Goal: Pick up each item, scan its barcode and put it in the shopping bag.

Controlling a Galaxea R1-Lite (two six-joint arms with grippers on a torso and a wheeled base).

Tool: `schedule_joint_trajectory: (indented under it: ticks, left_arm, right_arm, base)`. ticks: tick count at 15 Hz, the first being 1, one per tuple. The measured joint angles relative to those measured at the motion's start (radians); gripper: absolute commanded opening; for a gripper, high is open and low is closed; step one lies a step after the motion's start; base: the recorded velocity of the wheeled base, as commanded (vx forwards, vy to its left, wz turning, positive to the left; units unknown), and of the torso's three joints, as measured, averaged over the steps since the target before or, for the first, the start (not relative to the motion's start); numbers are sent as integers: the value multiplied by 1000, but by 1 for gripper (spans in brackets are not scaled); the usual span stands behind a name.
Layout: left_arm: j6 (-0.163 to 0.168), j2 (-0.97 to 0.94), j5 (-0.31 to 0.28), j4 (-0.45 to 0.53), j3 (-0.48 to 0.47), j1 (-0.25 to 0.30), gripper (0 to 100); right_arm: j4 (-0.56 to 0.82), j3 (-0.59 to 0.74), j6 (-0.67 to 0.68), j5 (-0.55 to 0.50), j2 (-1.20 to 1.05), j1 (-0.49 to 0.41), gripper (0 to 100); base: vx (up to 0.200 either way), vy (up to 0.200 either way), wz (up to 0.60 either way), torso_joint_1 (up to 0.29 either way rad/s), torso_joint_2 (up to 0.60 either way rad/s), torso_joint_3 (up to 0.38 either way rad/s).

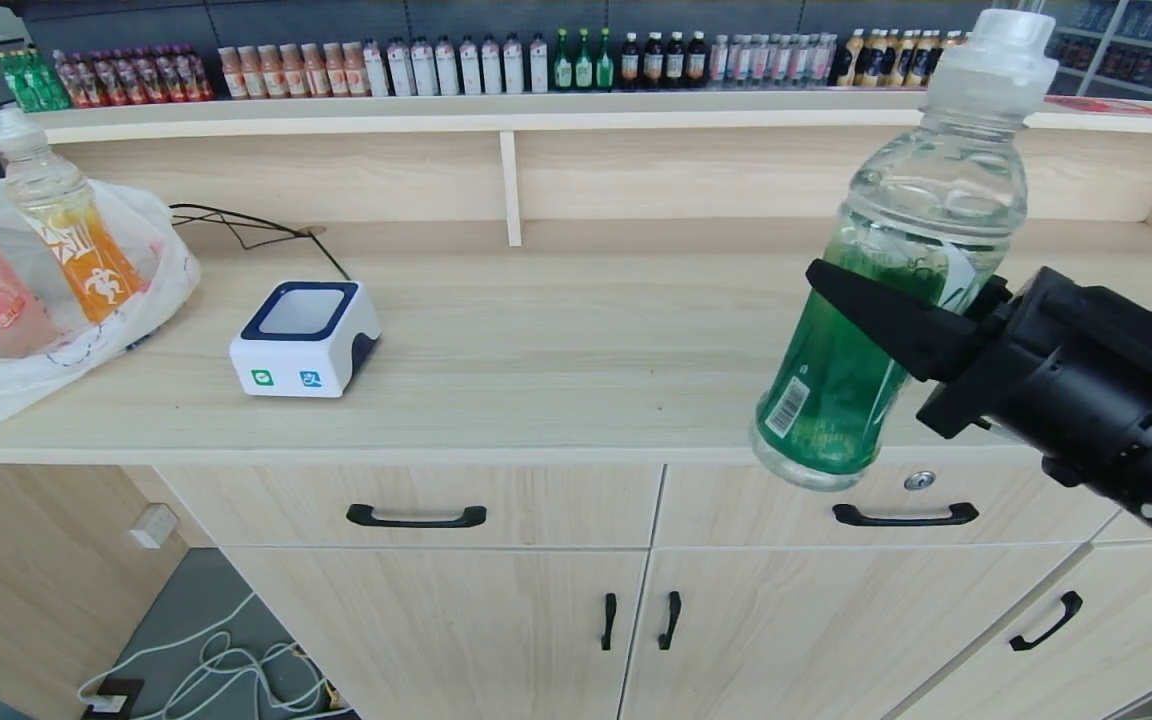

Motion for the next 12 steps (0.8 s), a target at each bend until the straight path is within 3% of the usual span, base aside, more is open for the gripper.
schedule_joint_trajectory:
  ticks: [5, 7, 10, 12]
  left_arm:
    - [0, 0, 0, 0, 0, 0, 100]
    - [0, 0, 0, 0, 0, 0, 100]
    - [0, 0, 0, 0, 0, 0, 100]
    - [0, 0, 0, 0, 0, 0, 100]
  right_arm:
    - [-43, 41, 329, 96, -22, 19, 0]
    - [-121, 47, 452, 121, -9, 23, 0]
    - [-293, 53, 534, 161, 36, 48, 0]
    - [-318, 69, 554, 164, 79, 81, 0]
  base:
    - [0, 0, 0, 0, 0, 0]
    - [0, 0, 0, 0, 0, 0]
    - [0, 0, 0, 0, 0, 0]
    - [0, 0, 0, 0, 0, 0]
